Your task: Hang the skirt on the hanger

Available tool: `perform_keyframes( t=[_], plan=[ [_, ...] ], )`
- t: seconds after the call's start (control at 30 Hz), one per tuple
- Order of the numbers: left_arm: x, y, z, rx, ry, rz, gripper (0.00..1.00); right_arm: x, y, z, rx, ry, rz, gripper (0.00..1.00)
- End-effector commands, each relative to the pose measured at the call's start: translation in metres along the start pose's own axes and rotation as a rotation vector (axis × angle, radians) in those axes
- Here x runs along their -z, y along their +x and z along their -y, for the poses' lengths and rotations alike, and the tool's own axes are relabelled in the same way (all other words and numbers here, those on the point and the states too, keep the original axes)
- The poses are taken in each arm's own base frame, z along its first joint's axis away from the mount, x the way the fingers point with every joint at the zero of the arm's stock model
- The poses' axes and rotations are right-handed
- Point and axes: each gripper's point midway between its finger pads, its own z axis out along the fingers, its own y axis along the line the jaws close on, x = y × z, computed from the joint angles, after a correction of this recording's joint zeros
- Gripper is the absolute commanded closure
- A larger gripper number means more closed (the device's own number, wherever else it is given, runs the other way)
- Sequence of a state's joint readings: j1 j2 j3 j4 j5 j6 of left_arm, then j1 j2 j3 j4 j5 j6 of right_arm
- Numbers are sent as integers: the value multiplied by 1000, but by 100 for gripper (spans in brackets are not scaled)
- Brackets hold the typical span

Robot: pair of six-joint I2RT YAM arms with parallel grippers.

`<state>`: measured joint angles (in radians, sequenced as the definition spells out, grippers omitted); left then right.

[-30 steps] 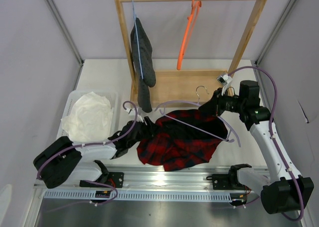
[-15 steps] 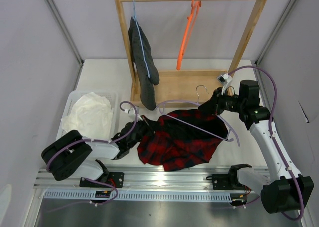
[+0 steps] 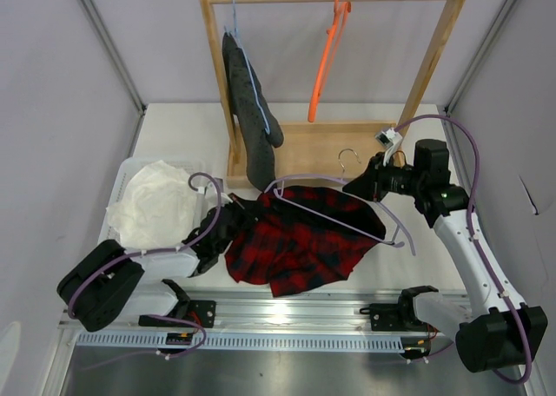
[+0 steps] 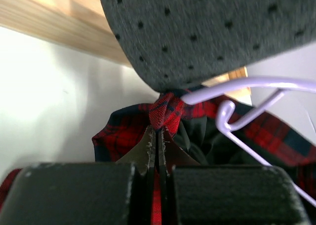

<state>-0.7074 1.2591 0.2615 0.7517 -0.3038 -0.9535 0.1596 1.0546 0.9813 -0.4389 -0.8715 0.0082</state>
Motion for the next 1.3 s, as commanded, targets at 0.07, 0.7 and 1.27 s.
perform_keyframes(
  t=[0.07, 0.7, 1.27],
  plan=[
    [1, -32, -14, 33, -49, 104, 100, -8, -9, -6, 31, -29, 26, 100],
    [42, -57, 32, -344, 21, -18, 63, -29, 2, -17, 70, 11, 13, 100],
    [27, 41, 27, -342, 26, -327, 85, -31, -8, -19, 90, 41, 37, 100]
  ],
)
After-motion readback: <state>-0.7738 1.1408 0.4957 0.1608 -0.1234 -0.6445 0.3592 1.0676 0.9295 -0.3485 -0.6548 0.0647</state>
